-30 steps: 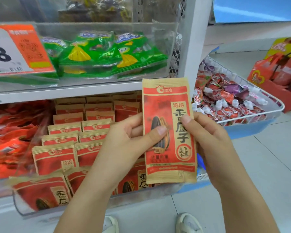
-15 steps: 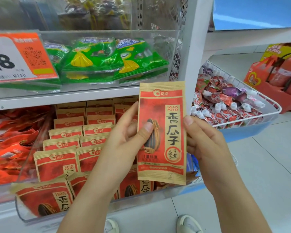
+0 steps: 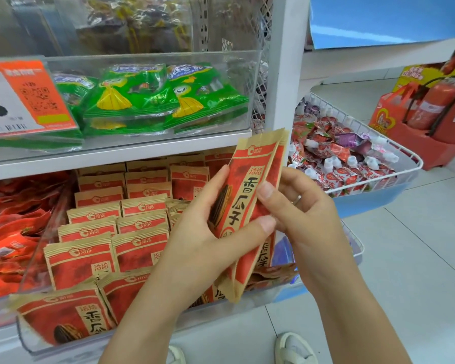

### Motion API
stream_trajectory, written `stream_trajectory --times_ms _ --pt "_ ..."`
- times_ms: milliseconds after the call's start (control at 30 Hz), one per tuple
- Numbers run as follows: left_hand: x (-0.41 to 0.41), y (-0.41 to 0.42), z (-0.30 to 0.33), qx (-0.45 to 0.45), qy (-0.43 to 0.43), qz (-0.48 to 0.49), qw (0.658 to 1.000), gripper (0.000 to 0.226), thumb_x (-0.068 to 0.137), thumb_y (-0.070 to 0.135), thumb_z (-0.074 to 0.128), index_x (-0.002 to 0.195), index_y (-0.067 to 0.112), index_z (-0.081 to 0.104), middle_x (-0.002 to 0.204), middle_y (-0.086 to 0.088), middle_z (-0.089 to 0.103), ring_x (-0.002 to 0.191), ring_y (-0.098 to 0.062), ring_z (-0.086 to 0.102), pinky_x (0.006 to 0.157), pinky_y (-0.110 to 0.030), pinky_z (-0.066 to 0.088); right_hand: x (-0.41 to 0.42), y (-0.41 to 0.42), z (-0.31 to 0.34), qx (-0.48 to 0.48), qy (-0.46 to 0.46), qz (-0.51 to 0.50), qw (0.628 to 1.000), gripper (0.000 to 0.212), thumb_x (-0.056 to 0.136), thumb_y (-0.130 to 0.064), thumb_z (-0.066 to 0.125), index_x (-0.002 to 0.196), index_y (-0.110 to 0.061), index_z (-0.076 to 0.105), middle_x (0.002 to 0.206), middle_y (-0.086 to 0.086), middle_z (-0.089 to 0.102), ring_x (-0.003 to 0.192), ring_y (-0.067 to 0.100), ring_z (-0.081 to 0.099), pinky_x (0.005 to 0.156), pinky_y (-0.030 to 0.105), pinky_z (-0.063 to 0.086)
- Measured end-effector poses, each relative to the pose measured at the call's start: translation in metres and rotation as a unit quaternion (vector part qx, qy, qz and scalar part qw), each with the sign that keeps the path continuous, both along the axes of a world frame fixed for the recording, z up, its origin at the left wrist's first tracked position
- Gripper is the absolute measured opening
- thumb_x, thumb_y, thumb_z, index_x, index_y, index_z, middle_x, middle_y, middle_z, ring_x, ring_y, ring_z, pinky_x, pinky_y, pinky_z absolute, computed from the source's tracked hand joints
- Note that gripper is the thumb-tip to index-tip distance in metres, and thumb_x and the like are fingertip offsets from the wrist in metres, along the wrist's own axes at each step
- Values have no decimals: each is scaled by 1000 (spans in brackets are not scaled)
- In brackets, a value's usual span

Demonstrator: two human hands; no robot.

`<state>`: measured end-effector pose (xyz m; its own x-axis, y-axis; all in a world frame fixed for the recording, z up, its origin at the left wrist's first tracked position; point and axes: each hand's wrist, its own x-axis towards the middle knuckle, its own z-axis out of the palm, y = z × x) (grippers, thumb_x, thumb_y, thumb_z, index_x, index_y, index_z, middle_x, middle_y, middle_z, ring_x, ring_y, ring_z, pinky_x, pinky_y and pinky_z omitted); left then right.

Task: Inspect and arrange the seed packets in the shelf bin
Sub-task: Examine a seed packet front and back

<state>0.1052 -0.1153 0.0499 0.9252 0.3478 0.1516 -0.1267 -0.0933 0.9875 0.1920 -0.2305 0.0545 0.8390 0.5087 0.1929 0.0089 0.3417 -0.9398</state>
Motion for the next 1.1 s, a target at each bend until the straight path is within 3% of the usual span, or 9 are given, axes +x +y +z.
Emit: stream_trajectory --times_ms 100,267,467,600,700,900,1000,1100 --pt "0 10 -1 -11 13 -16 1000 85 58 40 77 138 39 47 114 28 67 106 5 64 77 -8 49 -2 3 -2 -18 -3 -13 1000 26 76 -29 67 96 -13 69 85 0 74 77 11 71 68 24 57" --pt "-6 23 2 18 31 -66 997 82 58 45 70 138 42 51 126 19 64 112 -1 62 80 -12 48 -6 8 0 -15 -3 -50 999 33 79 -36 64 100 -10 68 97 5 75 97 23 70 91 30 55" --pt "-6 19 6 52 39 -92 994 58 58 50 65 115 57 61 124 19 66 108 2 61 82 -17 45 0 1 6 64 82 6 995 36 78 -39 68 100 -12 66 89 3 73 83 12 70 75 20 55" --pt "-3 18 5 20 40 -47 998 67 61 57 64 124 35 61 128 6 64 119 -15 58 91 -31 43 -1 5 6 65 72 25 995 28 78 -35 67 96 -13 67 91 2 72 85 12 68 82 24 54" --pt "0 16 5 16 46 -17 999 70 60 61 63 117 21 62 120 -5 67 110 -23 62 88 -35 46 -1 8 4 56 74 20 996 20 80 -34 61 88 -17 67 85 -3 73 83 9 68 85 27 52" --pt "-2 14 5 12 46 -16 999 51 67 60 63 107 28 64 108 -4 71 93 -13 66 88 -39 53 1 7 4 42 65 25 997 23 81 -36 60 89 -17 70 86 -2 73 86 10 68 74 21 53" --pt "-3 11 6 -17 41 -20 999 40 64 58 65 95 32 66 97 -1 73 80 -10 67 74 -31 58 3 3 4 30 60 39 997 29 81 -35 60 95 -12 70 91 3 74 92 15 69 76 23 55" --pt "-2 6 6 -37 39 -22 998 28 64 55 68 85 36 66 85 7 73 74 -8 67 62 -19 54 5 -1 5 17 63 45 997 30 80 -34 57 96 -11 68 89 2 75 90 14 70 78 25 57"
